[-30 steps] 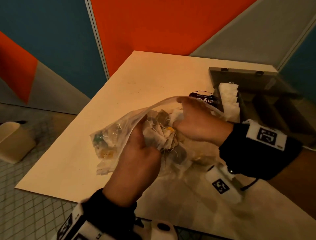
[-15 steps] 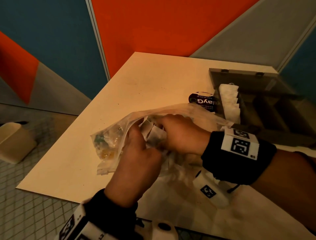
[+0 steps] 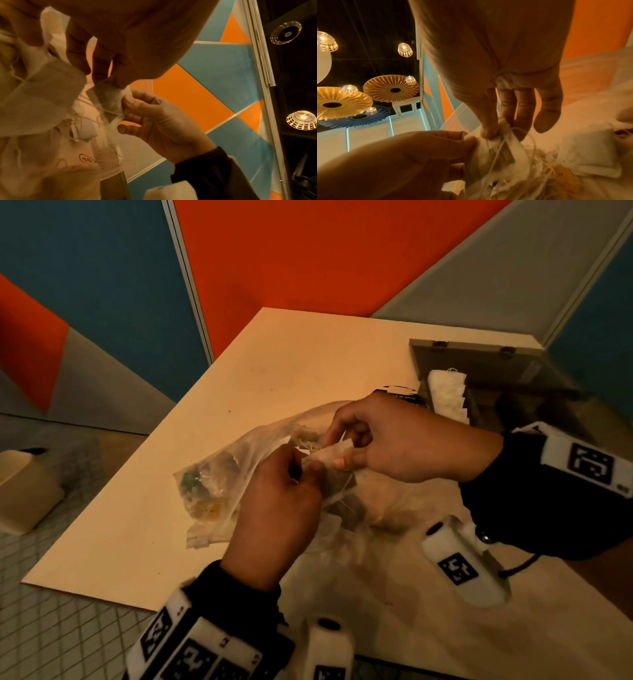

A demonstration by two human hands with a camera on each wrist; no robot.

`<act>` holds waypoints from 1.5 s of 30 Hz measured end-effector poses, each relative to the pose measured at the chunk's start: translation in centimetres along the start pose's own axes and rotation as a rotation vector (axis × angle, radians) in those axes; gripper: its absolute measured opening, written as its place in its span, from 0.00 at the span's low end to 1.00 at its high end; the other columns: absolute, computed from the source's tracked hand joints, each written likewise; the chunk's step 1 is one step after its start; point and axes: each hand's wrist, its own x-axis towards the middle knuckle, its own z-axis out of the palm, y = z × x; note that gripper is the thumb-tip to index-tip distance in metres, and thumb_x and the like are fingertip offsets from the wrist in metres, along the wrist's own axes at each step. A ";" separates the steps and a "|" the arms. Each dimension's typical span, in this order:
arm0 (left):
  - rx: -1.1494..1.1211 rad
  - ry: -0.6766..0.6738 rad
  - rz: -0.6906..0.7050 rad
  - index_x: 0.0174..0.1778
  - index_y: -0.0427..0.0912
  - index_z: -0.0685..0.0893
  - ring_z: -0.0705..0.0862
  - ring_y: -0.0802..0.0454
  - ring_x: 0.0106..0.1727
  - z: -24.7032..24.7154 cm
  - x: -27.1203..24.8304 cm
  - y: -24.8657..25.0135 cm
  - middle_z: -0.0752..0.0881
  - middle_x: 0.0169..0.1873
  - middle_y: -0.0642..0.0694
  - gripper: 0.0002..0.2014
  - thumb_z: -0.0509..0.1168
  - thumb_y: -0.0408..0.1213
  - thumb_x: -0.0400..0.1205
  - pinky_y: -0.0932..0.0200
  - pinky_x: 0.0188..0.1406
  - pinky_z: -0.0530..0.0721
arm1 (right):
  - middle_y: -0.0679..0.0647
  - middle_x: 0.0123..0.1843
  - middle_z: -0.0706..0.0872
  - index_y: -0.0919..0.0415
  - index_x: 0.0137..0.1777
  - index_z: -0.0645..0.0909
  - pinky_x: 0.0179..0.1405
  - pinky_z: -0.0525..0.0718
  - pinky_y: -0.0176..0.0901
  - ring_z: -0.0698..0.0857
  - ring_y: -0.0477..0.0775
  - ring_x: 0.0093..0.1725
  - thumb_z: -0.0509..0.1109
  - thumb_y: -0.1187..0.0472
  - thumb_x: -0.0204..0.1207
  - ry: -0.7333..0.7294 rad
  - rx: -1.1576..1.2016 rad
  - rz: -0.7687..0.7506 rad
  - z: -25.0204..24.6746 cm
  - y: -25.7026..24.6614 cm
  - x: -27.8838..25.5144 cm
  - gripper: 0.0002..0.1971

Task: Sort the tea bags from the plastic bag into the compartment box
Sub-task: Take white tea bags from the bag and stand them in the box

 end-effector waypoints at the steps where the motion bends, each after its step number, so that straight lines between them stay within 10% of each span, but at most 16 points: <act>1: -0.010 0.017 0.004 0.41 0.43 0.83 0.81 0.51 0.34 0.1 0.0 0.0 0.84 0.35 0.48 0.11 0.61 0.41 0.86 0.54 0.34 0.79 | 0.52 0.45 0.89 0.52 0.51 0.87 0.50 0.88 0.57 0.88 0.54 0.45 0.80 0.55 0.71 -0.020 -0.007 0.018 0.0 0.1 -0.2 0.09; 6: -0.058 0.090 0.019 0.42 0.38 0.81 0.83 0.43 0.39 0.5 -0.2 -0.4 0.84 0.39 0.39 0.10 0.60 0.40 0.86 0.44 0.40 0.82 | 0.46 0.36 0.86 0.56 0.40 0.87 0.37 0.80 0.38 0.83 0.44 0.36 0.75 0.55 0.76 -0.045 -0.030 0.092 -0.8 1.0 -1.5 0.06; 15: -0.159 -0.033 -0.019 0.42 0.44 0.89 0.86 0.53 0.34 0.5 -0.7 0.6 0.90 0.34 0.46 0.08 0.67 0.41 0.82 0.60 0.34 0.84 | 0.49 0.38 0.89 0.56 0.43 0.85 0.42 0.85 0.42 0.88 0.46 0.37 0.72 0.58 0.79 -0.068 0.086 0.118 -1.4 0.6 -2.2 0.04; 19: -0.164 -0.084 -0.026 0.38 0.41 0.89 0.89 0.39 0.32 0.6 -0.9 0.5 0.90 0.31 0.40 0.11 0.65 0.39 0.84 0.45 0.35 0.89 | 0.51 0.36 0.90 0.59 0.43 0.86 0.42 0.86 0.45 0.87 0.48 0.34 0.72 0.60 0.79 -0.035 0.063 0.145 -1.6 0.6 -2.2 0.05; 23: -0.223 -0.029 -0.072 0.41 0.45 0.87 0.88 0.45 0.41 0.3 -0.9 0.2 0.89 0.37 0.44 0.11 0.62 0.40 0.85 0.51 0.42 0.86 | 0.54 0.38 0.91 0.62 0.45 0.87 0.36 0.86 0.42 0.86 0.46 0.33 0.71 0.63 0.79 0.010 -0.110 0.227 -2.0 1.3 -2.4 0.05; 28: -0.289 0.002 -0.102 0.42 0.45 0.86 0.88 0.41 0.46 0.5 -1.0 0.3 0.89 0.41 0.42 0.10 0.60 0.37 0.86 0.41 0.50 0.86 | 0.57 0.51 0.87 0.58 0.54 0.83 0.48 0.85 0.49 0.85 0.58 0.49 0.66 0.60 0.80 0.031 -0.422 0.285 -1.2 1.7 -2.5 0.07; 33: -0.250 -0.013 -0.046 0.42 0.46 0.85 0.86 0.50 0.38 0.6 -0.9 -0.3 0.87 0.36 0.47 0.10 0.60 0.39 0.86 0.62 0.33 0.82 | 0.55 0.62 0.84 0.50 0.68 0.76 0.53 0.85 0.58 0.85 0.59 0.56 0.61 0.60 0.83 -0.036 0.022 0.207 -1.5 -0.1 -2.7 0.15; 36: -0.235 -0.048 0.003 0.43 0.45 0.84 0.83 0.62 0.29 0.6 -1.1 -0.1 0.86 0.31 0.51 0.10 0.59 0.37 0.87 0.72 0.25 0.77 | 0.46 0.64 0.83 0.46 0.72 0.75 0.54 0.82 0.43 0.83 0.46 0.59 0.65 0.47 0.82 -0.174 0.133 0.143 -1.6 -0.9 -2.7 0.19; 45: -0.340 0.017 -0.020 0.54 0.47 0.84 0.85 0.66 0.37 0.3 -1.5 0.7 0.89 0.43 0.53 0.10 0.56 0.40 0.88 0.71 0.36 0.80 | 0.50 0.34 0.91 0.57 0.45 0.90 0.40 0.83 0.42 0.84 0.45 0.34 0.74 0.57 0.77 -0.185 -0.006 0.163 -1.7 0.8 -2.6 0.05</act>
